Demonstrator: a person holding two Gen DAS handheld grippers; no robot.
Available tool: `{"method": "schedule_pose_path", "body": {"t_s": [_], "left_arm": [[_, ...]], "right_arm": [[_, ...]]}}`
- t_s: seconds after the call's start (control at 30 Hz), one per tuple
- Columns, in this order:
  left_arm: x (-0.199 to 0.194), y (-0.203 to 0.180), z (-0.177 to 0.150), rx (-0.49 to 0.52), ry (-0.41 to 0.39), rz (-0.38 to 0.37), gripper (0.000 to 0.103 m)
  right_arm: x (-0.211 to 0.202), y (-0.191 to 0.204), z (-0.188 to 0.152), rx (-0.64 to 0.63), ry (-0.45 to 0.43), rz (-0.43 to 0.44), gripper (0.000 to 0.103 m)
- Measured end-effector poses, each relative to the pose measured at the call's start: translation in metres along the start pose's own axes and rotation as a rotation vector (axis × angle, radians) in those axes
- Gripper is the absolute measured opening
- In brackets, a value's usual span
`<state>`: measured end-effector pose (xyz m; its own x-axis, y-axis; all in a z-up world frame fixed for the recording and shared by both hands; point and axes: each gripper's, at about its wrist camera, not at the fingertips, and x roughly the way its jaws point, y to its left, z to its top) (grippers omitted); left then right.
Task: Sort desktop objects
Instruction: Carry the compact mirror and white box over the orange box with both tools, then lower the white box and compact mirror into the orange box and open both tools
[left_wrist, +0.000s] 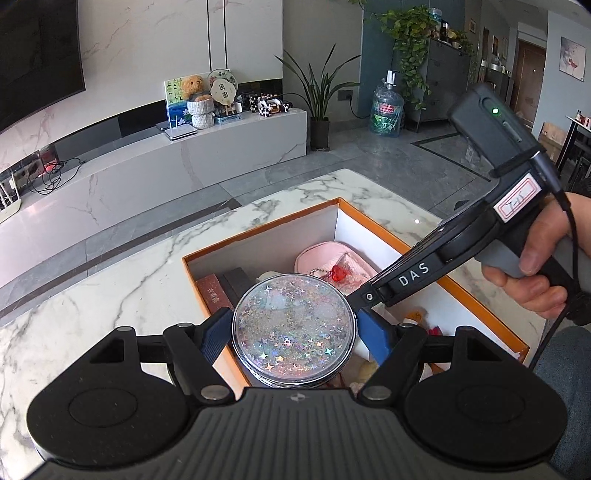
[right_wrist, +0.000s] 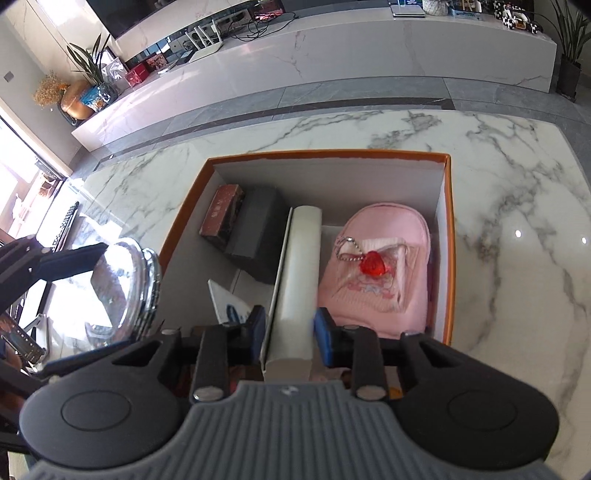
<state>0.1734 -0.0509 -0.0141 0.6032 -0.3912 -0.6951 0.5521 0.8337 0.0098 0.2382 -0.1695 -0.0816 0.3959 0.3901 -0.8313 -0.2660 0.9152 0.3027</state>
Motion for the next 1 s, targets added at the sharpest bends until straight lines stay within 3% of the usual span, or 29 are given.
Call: {"method": "schedule_pose_path", "body": {"t_s": [0.33, 0.47, 0.67, 0.83, 0.9, 1.0], "left_arm": [[0.017, -0.022, -0.012, 0.076, 0.095, -0.002, 0.087], [0.026, -0.029, -0.018, 0.089, 0.139, 0.012, 0.087], [0.037, -0.036, -0.023, 0.097, 0.196, 0.027, 0.083], [0.041, -0.042, -0.028, 0.101, 0.241, 0.031, 0.083], [0.042, -0.042, -0.03, 0.103, 0.253, 0.026, 0.07], [0.041, -0.041, -0.031, 0.094, 0.258, 0.026, 0.07]], "right_arm": [[0.038, -0.004, -0.01, -0.002, 0.041, -0.017, 0.03], [0.018, -0.011, -0.028, 0.043, -0.045, -0.018, 0.031], [-0.021, -0.018, -0.053, 0.096, -0.175, -0.037, 0.043], [-0.034, -0.022, -0.074, 0.135, -0.22, -0.034, 0.043], [-0.035, -0.025, -0.081, 0.161, -0.224, -0.032, 0.043], [-0.037, -0.022, -0.087, 0.147, -0.237, -0.033, 0.044]]}}
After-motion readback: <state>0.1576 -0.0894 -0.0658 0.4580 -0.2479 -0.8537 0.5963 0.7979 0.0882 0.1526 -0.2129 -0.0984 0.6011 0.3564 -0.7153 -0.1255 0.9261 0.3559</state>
